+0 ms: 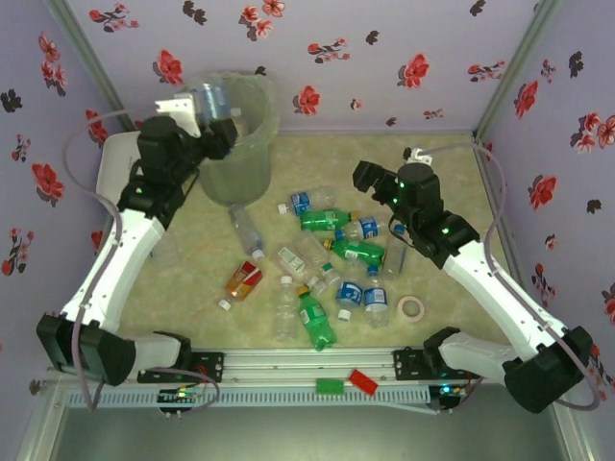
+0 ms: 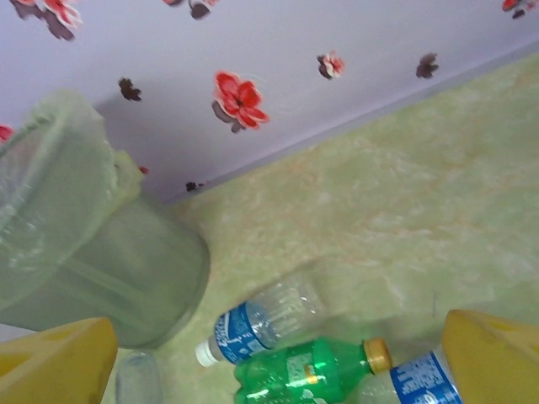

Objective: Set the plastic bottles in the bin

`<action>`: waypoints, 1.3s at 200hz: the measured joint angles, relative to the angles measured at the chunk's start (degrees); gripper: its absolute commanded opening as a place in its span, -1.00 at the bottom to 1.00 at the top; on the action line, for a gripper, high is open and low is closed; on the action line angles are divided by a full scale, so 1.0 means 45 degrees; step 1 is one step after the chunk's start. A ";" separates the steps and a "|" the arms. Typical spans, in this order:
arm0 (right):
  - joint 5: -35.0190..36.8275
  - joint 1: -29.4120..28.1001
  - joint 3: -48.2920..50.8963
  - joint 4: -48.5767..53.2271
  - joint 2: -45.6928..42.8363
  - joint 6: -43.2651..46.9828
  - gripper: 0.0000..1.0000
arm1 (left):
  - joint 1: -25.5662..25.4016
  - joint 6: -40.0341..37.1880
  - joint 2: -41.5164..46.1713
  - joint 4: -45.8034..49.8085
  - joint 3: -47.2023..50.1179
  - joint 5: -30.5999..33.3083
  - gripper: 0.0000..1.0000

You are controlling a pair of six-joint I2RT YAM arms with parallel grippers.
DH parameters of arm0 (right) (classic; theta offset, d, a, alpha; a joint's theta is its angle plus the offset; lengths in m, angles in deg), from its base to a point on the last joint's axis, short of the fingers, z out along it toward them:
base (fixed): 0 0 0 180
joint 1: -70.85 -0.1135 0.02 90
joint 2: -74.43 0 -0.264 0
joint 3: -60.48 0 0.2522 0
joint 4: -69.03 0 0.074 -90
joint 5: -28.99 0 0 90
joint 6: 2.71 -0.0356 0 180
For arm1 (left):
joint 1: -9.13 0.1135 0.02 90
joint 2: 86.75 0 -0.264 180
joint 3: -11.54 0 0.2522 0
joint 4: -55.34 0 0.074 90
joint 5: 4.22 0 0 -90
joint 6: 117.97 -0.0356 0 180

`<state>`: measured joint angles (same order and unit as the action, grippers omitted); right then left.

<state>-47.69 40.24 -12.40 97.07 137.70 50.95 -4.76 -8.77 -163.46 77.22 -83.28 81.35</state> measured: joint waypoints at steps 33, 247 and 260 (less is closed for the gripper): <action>-0.0782 0.0010 0.0967 -0.0884 0.0019 0.0437 0.99 | 0.0884 -0.0287 -0.2283 0.0928 -0.2676 0.0034 0.17; 0.0641 -0.0811 0.1268 -0.0879 0.0408 0.1321 0.99 | 0.1258 -0.0923 -0.7422 0.6392 -0.9073 0.0515 1.00; 0.0573 -0.0811 0.1268 -0.0865 0.0476 0.1511 0.99 | 0.1258 -0.0908 -0.7023 0.6183 -0.8558 0.0515 0.99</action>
<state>-45.11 36.59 -6.69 93.18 139.84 57.75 0.90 -12.86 -195.06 105.04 -121.79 83.67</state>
